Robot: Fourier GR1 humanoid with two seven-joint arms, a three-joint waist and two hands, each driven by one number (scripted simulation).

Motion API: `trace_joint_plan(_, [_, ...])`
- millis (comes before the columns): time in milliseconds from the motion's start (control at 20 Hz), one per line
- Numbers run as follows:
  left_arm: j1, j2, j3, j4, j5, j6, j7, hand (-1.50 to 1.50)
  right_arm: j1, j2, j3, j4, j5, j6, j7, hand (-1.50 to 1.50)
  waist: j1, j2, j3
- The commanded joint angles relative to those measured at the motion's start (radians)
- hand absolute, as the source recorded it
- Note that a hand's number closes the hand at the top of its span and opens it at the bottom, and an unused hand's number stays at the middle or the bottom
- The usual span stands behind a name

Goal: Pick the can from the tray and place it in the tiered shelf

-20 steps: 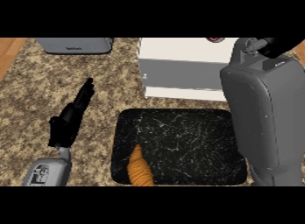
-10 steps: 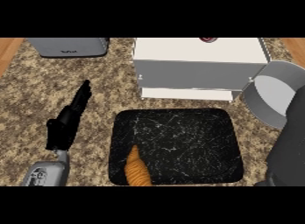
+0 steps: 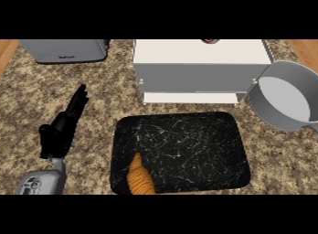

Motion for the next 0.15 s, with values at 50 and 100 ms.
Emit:
trace_joint_plan(50, [-0.007,-0.012,-0.006,-0.006,0.002,0.004,0.020,0.00,0.125,-0.014,-0.115,-0.272,-0.192,0.266,0.107,-1.50,-0.014,-0.003,0.001])
trace_joint_plan(100, [0.009,-0.016,-0.016,-0.002,-0.011,0.010,-0.004,0.00,0.156,-0.016,-0.160,-0.269,-0.231,0.268,0.080,-1.50,-0.008,0.001,0.002])
